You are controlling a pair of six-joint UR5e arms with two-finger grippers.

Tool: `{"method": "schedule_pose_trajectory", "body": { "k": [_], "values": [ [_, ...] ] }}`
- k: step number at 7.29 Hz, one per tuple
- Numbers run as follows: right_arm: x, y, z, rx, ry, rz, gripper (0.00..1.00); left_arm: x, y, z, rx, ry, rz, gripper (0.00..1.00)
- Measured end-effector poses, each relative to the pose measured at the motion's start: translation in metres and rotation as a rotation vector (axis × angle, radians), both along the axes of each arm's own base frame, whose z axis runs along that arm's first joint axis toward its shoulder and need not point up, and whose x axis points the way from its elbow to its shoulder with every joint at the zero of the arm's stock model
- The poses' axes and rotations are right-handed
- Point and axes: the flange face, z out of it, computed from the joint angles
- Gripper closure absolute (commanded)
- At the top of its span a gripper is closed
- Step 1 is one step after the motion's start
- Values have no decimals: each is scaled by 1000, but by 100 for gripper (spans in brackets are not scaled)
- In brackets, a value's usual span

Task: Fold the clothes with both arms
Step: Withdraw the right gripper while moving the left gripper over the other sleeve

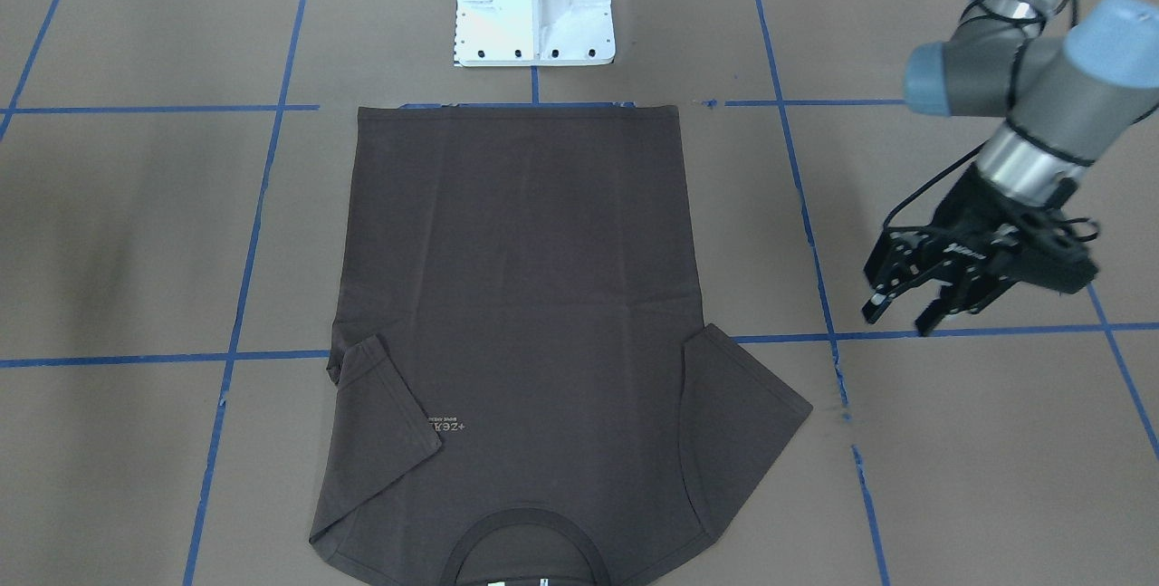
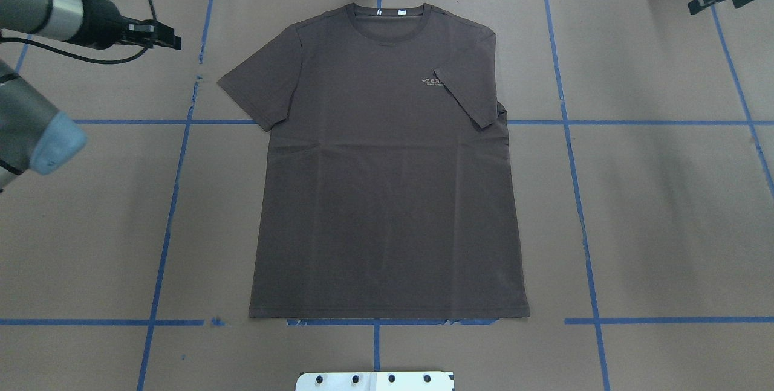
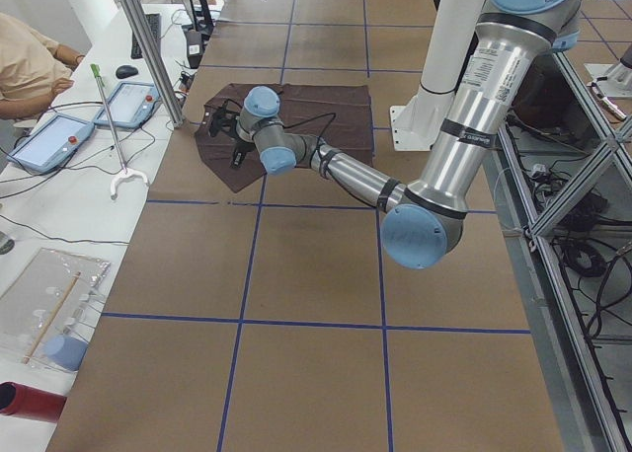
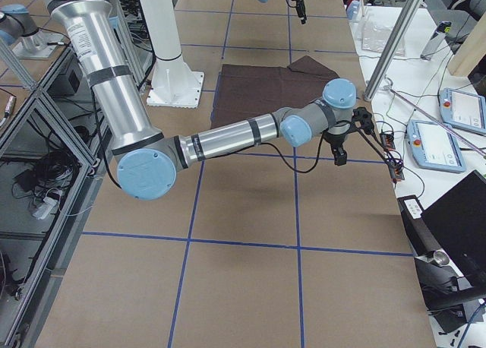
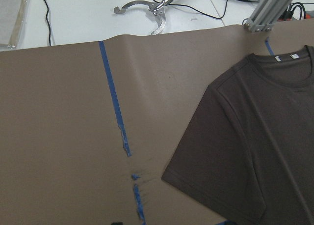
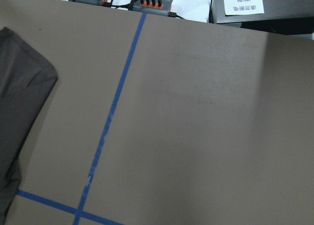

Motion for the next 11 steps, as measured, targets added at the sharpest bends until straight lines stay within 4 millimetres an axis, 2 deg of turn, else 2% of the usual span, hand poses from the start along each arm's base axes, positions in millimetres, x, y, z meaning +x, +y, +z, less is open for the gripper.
{"method": "schedule_pose_trajectory", "body": {
  "k": [1,2,4,5,8,11],
  "values": [
    [12,7,13,2,2,0,0,40,-8,-1,-33,-9,-38,41],
    [16,11,19,1,4,1,0,69,-11,4,-54,-18,-73,43],
    [20,20,27,-4,6,2,0,113,-21,33,-108,-21,-134,49],
    [22,23,29,-4,6,3,0,126,-27,48,-120,-34,-161,51],
    [24,27,29,-1,6,5,0,137,-35,71,-144,-63,-186,51],
    [24,31,28,2,7,6,0,143,-35,82,-153,-83,-177,51]
  ]
}}
